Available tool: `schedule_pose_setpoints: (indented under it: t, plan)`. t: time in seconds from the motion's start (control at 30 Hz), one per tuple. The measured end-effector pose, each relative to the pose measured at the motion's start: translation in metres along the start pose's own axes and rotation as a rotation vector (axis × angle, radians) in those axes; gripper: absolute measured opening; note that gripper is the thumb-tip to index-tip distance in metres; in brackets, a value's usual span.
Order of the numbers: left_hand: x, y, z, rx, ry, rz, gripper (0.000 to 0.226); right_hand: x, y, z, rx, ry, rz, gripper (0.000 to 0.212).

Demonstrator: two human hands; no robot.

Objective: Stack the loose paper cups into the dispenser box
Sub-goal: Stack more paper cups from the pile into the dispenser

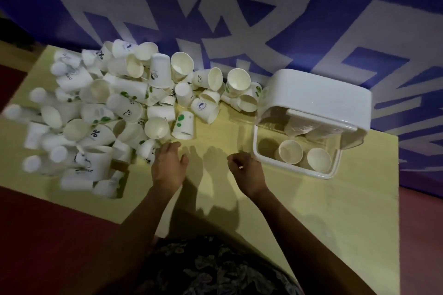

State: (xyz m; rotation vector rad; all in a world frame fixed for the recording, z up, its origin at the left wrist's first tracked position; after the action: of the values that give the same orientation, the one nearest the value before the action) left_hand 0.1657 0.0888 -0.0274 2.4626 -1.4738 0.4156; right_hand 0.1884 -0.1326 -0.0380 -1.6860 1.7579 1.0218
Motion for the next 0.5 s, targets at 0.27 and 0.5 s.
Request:
schedule_pose_setpoints:
  t: [0.27, 0.5]
  plan:
    - [-0.075, -0.039, -0.016, 0.007, -0.077, -0.031, 0.052, -0.029, -0.028, 0.072, 0.043, -0.285, 0.496, 0.016]
    - [-0.095, -0.051, -0.006, -0.142, 0.036, 0.038, 0.05, -0.045, -0.08, 0.101, 0.181, -0.208, 0.57, 0.025]
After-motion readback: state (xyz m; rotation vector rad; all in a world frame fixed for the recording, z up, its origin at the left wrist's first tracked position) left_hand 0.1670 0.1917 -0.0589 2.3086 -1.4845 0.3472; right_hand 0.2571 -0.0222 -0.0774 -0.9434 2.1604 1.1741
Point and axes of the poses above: each hand's wrist, its own y-axis away from the middle knuckle, its own z-axis out of the palm, x = y × z, the point moved 4 cm from there along -y, towards the middle knuckle, and after that the axes turned 11 degrees about x, right-handed, at the moved point
